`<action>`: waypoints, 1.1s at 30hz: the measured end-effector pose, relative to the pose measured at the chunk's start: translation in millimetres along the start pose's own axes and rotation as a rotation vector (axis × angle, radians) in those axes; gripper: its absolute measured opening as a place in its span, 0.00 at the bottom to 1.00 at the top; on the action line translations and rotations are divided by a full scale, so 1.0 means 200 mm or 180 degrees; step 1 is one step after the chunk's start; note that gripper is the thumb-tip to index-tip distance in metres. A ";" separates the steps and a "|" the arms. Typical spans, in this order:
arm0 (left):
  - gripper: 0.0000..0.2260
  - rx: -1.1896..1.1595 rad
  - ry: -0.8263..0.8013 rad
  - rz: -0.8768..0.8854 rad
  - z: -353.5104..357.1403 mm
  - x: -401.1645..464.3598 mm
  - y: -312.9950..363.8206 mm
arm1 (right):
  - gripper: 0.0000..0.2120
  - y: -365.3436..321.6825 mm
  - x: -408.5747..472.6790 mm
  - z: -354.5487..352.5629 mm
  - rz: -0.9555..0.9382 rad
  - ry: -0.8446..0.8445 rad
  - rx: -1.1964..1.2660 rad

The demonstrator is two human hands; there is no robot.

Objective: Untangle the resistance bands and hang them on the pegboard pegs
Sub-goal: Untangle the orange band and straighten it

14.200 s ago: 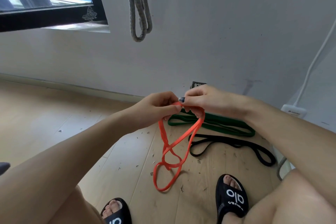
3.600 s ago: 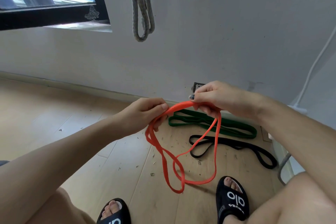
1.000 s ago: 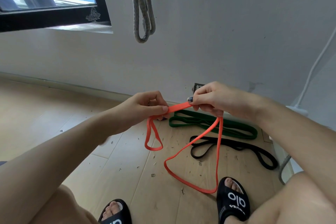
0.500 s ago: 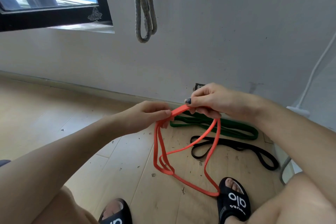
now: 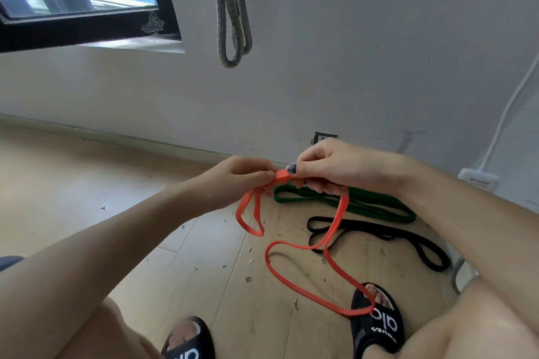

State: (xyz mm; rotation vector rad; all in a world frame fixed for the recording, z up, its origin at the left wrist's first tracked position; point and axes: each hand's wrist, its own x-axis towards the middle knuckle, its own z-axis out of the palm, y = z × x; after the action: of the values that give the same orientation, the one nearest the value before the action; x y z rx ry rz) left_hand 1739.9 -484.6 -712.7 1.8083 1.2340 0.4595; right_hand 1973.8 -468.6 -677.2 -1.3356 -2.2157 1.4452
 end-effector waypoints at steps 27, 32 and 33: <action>0.10 -0.0371 -0.0313 -0.0615 -0.10 -0.05 -0.12 | 0.18 0.11 -0.04 -0.12 0.0254 0.0082 0.0001; 0.10 -0.0398 -0.0316 -0.0456 -0.09 -0.05 -0.08 | 0.16 0.08 -0.02 -0.08 0.0761 -0.0243 -0.0210; 0.10 -0.0421 -0.0367 -0.0409 -0.08 -0.04 -0.06 | 0.18 0.08 -0.02 -0.07 0.0860 -0.0333 -0.0157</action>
State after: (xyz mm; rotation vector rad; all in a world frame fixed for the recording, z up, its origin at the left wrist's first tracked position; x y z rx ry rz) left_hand 1718.2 -483.5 -711.9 1.6109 1.2033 0.3508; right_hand 1992.5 -460.5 -682.1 -1.6660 -2.2151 1.5910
